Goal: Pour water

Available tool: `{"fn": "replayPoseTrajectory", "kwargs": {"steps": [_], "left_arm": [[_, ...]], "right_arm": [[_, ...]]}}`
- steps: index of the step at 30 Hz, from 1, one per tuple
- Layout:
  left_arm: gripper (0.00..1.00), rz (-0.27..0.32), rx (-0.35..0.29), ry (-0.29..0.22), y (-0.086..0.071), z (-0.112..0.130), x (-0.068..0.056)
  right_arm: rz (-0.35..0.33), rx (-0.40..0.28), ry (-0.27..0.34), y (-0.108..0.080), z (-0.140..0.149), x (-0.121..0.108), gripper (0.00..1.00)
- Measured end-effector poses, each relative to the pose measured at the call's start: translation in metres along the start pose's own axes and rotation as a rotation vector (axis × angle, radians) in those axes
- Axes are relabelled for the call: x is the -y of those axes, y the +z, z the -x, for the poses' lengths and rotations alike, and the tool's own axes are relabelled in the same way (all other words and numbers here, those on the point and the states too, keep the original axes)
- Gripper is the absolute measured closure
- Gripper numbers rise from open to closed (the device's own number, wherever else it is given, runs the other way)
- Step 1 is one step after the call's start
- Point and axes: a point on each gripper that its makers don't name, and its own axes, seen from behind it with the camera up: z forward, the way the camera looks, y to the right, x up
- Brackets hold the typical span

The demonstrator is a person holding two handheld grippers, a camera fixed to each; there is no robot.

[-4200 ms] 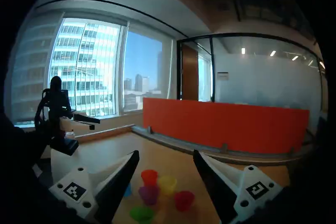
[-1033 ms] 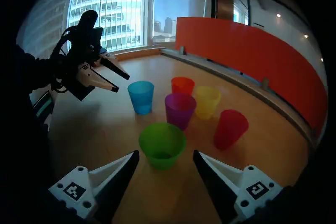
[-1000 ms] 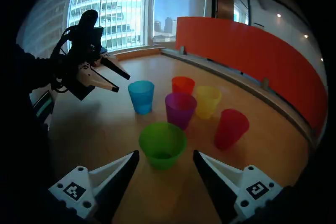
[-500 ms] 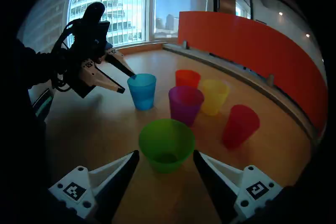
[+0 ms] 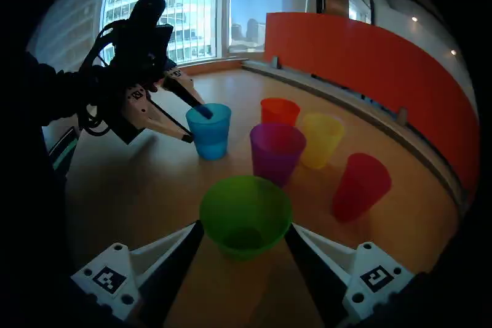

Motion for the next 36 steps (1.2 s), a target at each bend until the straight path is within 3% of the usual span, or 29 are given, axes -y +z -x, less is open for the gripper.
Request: {"fn": "replayPoseTrajectory", "kwargs": {"steps": [18,28,36], "left_arm": [[0.11,0.024,-0.024,-0.01,0.017,-0.015,0.002],[0.12,0.011,-0.023,0.016,0.018,-0.016,0.003],[0.12,0.008,-0.026,0.017,0.018,-0.016,0.004]], "right_arm": [[-0.012,0.001,0.002,0.008,-0.003,-0.001,0.01],[-0.013,-0.005,0.008,0.009,-0.005,-0.001,0.01],[-0.028,-0.009,0.02,0.01,-0.004,0.003,0.1]]}}
